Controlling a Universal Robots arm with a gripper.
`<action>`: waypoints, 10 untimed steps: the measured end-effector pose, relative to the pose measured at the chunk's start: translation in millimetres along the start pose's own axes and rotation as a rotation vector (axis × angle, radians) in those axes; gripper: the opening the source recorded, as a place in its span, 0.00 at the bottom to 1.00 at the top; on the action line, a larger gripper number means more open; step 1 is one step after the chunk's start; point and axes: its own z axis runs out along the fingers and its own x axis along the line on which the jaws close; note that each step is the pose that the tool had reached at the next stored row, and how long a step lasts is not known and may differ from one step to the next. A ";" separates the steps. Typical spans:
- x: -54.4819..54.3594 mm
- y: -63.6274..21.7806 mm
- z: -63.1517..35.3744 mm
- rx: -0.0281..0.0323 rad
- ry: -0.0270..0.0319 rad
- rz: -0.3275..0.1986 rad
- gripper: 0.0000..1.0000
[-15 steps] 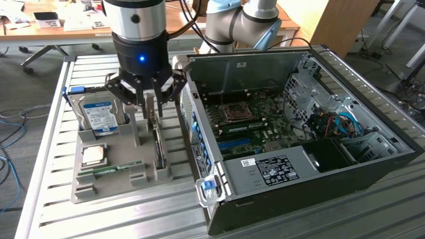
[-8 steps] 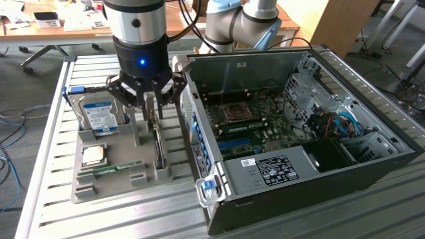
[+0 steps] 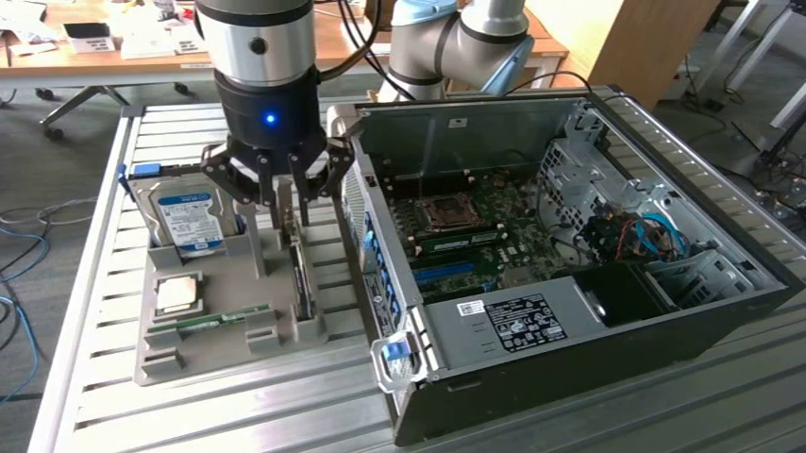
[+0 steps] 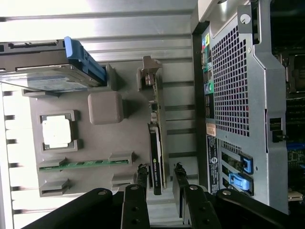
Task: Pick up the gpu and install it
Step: 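Pick up the gpu and move the gpu toward the slot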
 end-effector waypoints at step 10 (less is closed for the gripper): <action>0.1 -0.1 3.1 0.0010 0.0002 0.000 0.36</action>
